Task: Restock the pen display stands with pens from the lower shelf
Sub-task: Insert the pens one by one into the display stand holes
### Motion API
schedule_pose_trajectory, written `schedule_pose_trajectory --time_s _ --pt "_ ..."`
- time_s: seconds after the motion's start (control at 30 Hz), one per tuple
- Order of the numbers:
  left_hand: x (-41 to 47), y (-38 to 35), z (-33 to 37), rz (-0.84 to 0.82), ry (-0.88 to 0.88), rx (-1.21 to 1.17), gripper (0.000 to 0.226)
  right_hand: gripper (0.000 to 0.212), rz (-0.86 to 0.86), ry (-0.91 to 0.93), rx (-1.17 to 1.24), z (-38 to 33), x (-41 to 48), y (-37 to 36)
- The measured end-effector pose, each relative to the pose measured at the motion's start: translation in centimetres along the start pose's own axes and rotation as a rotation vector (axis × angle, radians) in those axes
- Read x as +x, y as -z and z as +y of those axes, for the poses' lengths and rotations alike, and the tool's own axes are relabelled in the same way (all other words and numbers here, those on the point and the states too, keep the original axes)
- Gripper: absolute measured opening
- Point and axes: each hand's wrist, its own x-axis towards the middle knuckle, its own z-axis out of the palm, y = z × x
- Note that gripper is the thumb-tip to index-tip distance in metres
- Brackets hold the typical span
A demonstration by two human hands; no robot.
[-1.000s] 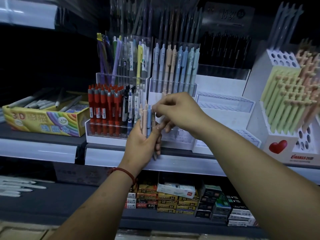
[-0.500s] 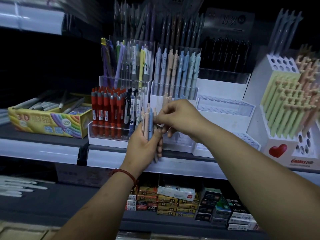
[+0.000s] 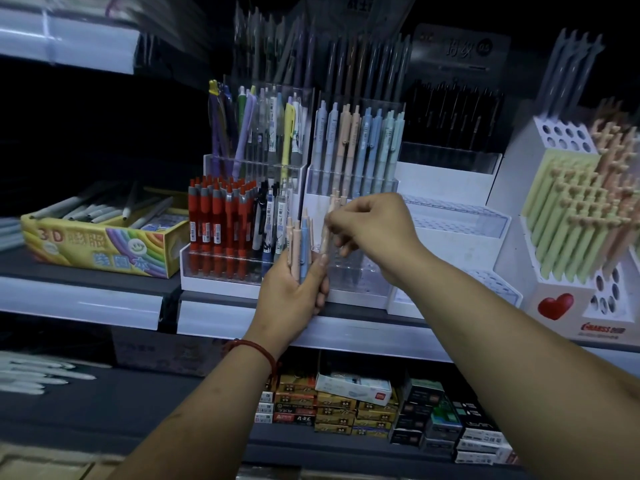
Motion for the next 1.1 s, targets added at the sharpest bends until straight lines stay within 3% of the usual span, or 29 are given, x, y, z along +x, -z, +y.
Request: schedule_pose_trajectory --time_s 0.17,0.3,0.5,1.1 --pt "0.1 0.1 -0.3 -0.007 0.014 -0.050 0.015 0.014 0.228 0.086 0.142 -1.7 1.2 1.1" --pt "0.1 0.1 -0.4 -0.016 0.027 -0.068 0.015 0.015 0.339 0.231 0.018 -2.8 2.2 2.2" --pt "0.0 0.1 -0.4 -0.007 0.010 -0.060 0.018 0.022 0.236 0.313 -0.306 -1.1 2.5 1.4" --pt "0.1 0.0 -0.4 0.014 0.008 -0.029 0.017 0.028 0.030 0.197 -0.616 -2.0 3.1 1.4"
